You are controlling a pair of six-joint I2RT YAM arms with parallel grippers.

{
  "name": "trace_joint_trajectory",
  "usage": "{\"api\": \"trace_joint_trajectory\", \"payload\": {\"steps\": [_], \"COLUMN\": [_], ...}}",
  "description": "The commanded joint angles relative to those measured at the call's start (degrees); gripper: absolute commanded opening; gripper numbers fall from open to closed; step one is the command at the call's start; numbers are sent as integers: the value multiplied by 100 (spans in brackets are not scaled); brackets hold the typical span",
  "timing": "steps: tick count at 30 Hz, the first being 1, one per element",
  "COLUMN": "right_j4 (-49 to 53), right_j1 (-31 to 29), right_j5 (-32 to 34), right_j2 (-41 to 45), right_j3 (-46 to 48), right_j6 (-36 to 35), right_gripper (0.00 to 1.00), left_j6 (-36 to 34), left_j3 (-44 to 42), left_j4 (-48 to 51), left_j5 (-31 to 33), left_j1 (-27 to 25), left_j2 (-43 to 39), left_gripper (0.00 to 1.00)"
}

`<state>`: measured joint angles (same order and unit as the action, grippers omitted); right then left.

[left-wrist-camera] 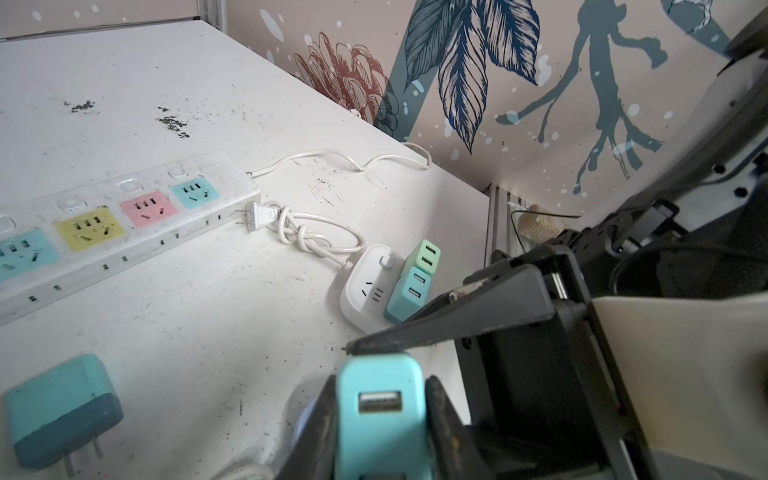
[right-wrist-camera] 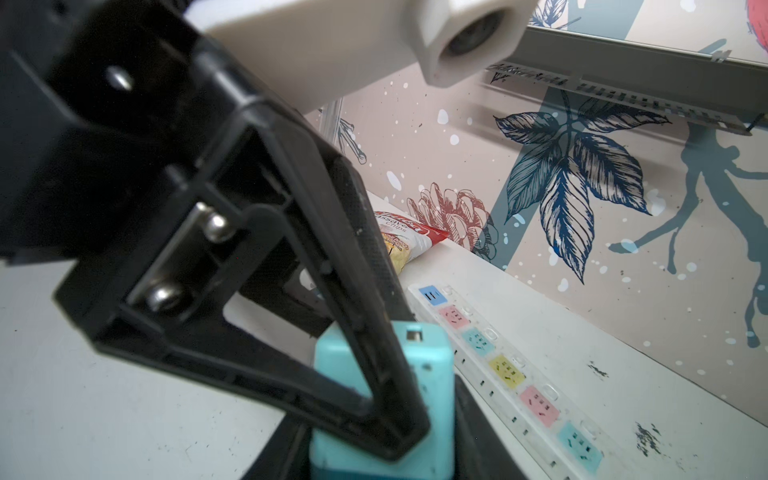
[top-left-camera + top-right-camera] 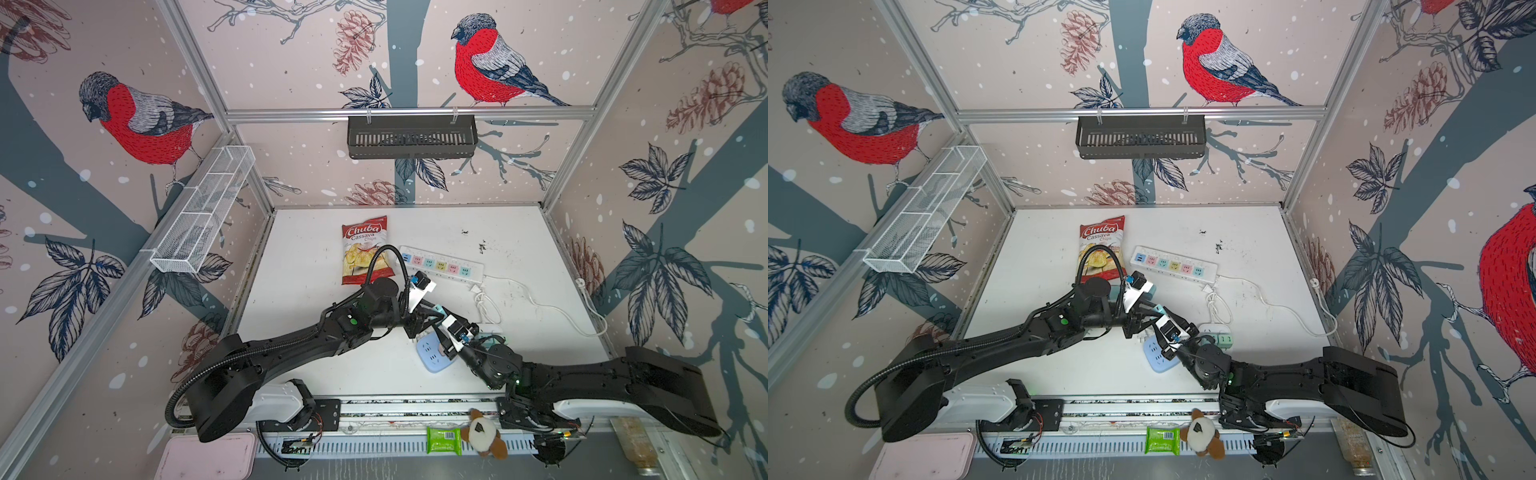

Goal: Insert the plug
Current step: 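Grasp the teal charger with the left gripper from the right gripper, then open the right gripper and withdraw it while the left gripper holds the charger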

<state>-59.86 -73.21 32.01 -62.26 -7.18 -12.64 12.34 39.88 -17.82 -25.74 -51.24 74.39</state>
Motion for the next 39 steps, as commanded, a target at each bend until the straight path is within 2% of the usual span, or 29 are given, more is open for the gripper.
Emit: {"api": "trace_joint_trajectory", "payload": {"steps": [1, 2, 3, 4, 6, 8, 10, 17, 20, 24, 29, 34, 39], "right_j4": [-429, -369, -300, -226, 11, 347, 566, 908, 1079, 1362, 2167, 2665, 2872], "right_j1": [-44, -45, -44, -44, -44, -36, -20, 296, 545, 999, 1993, 2746, 3120], "right_j5": [-180, -154, -119, -71, 13, 98, 289, 362, 193, -7, -413, -552, -400], "right_j2": [-7, -12, -14, -12, 10, 32, 52, 360, 739, 1382, 1979, 1823, 1317], "right_j3": [-105, -137, -173, -208, -295, -421, -501, -419, -284, -69, 19, -44, -218], "right_j6": [91, 112, 154, 185, 293, 383, 442, 739, 972, 1394, 2202, 2485, 2684], "right_gripper": [7, 10, 16, 25, 55, 71, 100, 100, 100, 100, 100, 100, 100], "left_j6": [-291, -293, -293, -293, -293, -251, -251, -316, -500, -917, -900, -900, -913], "left_j3": [3, -2, -17, -35, -126, -255, -339, -1096, -1426, -1741, -1519, -1273, -1147], "left_j4": [116, 121, 117, 104, 44, -18, 52, -180, -302, -707, -456, -301, -198], "left_j5": [-109, -107, -90, -61, 83, 353, 777, 2995, 3520, 3283, 3028, 2741, 2575], "left_j1": [9, 9, 12, 9, 14, 10, 18, 18, 18, 22, 18, 17, 9], "left_j2": [-18, -44, -82, -126, -292, -512, -792, -2045, -2622, -3009, -2759, -2320, -2109], "left_gripper": [4, 0, 0, 0, 0, 0, 0, 0, 0, 0, 0, 0, 0]}}
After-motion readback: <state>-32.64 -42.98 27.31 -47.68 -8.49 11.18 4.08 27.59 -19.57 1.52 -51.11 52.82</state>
